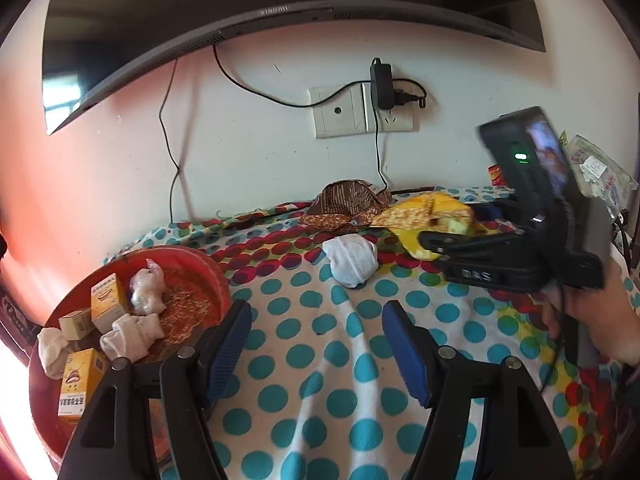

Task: Organize objects
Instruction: 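Grasp the yellow chip bag with the right tool while the left tool reaches the second white sock, then close the left tool on the second white rolled sock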

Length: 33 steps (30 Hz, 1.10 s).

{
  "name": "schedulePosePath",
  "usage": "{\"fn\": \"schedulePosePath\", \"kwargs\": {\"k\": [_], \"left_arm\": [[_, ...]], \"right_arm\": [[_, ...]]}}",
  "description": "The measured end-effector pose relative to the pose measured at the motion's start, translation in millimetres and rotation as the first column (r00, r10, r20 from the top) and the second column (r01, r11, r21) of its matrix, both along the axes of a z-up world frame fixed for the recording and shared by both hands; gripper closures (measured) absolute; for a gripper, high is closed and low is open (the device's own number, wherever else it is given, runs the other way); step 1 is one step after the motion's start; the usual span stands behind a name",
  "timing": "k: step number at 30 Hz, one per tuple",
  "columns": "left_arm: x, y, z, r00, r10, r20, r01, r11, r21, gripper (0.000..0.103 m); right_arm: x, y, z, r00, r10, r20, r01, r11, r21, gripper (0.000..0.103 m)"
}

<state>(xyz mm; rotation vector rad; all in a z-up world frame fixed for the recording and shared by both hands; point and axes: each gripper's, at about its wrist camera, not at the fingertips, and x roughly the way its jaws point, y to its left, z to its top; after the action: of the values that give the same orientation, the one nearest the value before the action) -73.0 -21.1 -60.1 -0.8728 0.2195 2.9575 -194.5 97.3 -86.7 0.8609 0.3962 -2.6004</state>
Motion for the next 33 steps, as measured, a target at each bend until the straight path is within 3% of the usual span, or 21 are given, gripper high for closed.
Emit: {"fn": "schedulePosePath", "kwargs": {"k": [6,11,17,33], "left_arm": [[-34.5,14.7,-4.6,0.997,-0.049,0.067,0.047,0.998,0.045,0.033],[-65.6,25.5,-9.7,0.978,-0.154,0.144,0.129,0.977,0.168,0.033],[-104.1,24.7,-26.2,0.974,-0.05,0.22,0.012,0.985,0.17,0.033],[-153.4,20.5,-54.3,0.953,0.056,0.299,-0.107,0.982,0.158,0.033]], "right_arm": [[10.9,29.4,0.4,0.998,-0.065,0.015,0.066,0.997,-0.026,0.046],[7.0,41.9,0.3,0.994,-0.1,0.044,0.104,0.991,-0.082,0.047],[9.2,29.4,-2.6,0.994,-0.101,0.03,0.102,0.995,-0.018,0.047],[8.6,27.3,-3.3,0.994,-0.096,0.043,0.098,0.995,-0.028,0.047]]}}
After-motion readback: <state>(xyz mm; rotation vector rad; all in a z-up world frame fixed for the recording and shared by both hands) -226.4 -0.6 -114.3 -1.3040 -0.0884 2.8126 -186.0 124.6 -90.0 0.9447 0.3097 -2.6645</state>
